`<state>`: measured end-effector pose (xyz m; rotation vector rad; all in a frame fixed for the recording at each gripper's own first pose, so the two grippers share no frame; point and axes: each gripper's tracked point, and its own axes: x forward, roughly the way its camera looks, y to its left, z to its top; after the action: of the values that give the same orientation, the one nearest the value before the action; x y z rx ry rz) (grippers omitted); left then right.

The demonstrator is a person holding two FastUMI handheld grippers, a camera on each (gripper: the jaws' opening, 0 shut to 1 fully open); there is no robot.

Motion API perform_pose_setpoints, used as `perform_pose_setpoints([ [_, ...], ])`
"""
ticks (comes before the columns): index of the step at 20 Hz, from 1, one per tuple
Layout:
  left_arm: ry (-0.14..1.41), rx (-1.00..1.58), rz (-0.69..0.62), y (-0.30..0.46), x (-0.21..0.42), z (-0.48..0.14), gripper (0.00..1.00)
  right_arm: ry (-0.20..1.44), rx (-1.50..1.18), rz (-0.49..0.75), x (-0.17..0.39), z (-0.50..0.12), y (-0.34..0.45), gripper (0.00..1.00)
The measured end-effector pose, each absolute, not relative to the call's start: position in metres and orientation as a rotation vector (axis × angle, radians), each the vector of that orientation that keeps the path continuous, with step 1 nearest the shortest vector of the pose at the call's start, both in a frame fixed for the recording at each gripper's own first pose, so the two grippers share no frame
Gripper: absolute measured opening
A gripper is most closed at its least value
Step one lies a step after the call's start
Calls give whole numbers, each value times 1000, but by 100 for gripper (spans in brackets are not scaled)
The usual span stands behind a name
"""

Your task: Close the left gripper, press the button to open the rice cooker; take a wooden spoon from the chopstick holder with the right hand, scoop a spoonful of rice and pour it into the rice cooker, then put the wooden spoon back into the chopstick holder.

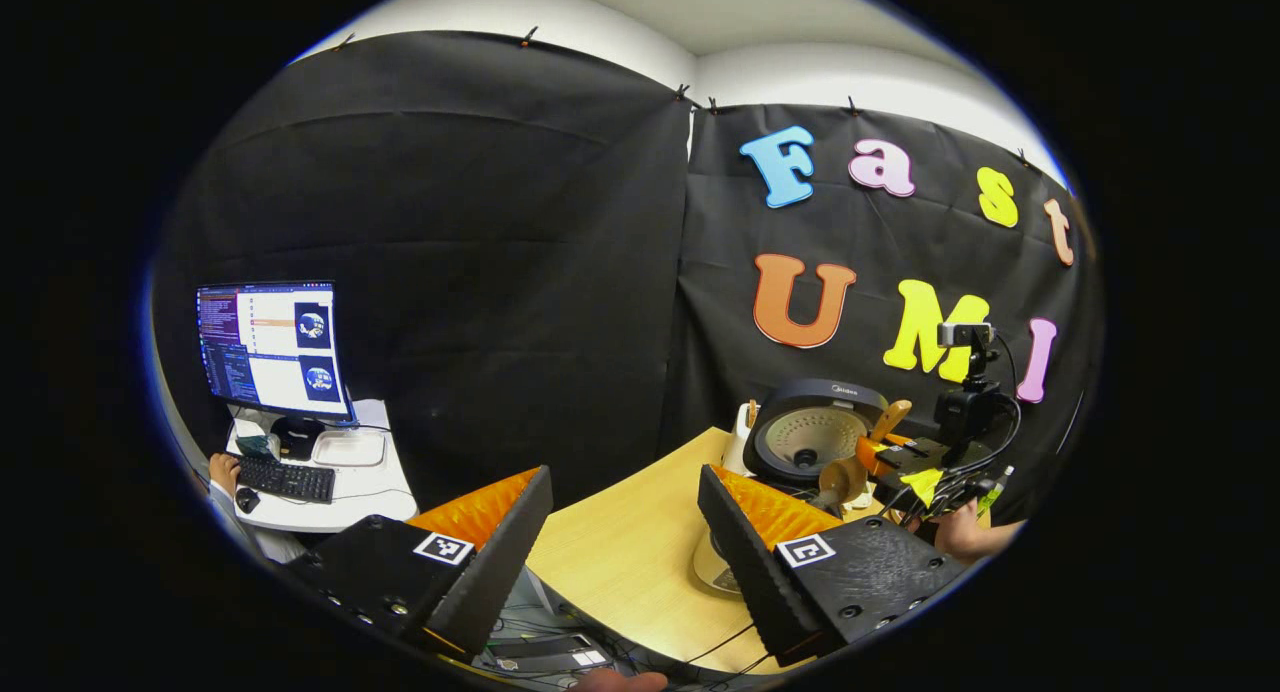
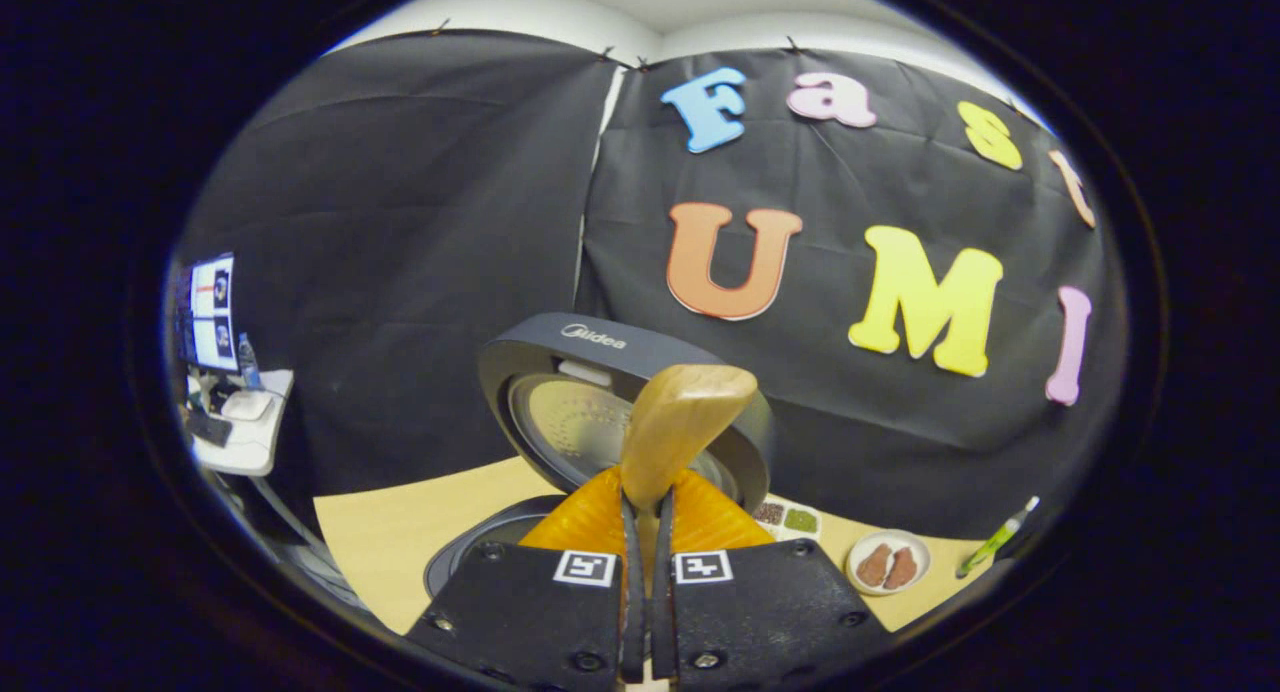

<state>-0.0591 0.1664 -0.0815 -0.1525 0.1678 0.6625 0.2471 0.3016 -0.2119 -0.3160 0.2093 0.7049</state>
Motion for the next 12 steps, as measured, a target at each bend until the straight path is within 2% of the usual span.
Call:
perform_pose_setpoints([
  [6,159,-151,660,160,-62,-80,95,106,-460,756,235,-208,303,8],
  [12,146,-160,644,155,-62,-76,95,150,-343,759,225,-196,291,8],
])
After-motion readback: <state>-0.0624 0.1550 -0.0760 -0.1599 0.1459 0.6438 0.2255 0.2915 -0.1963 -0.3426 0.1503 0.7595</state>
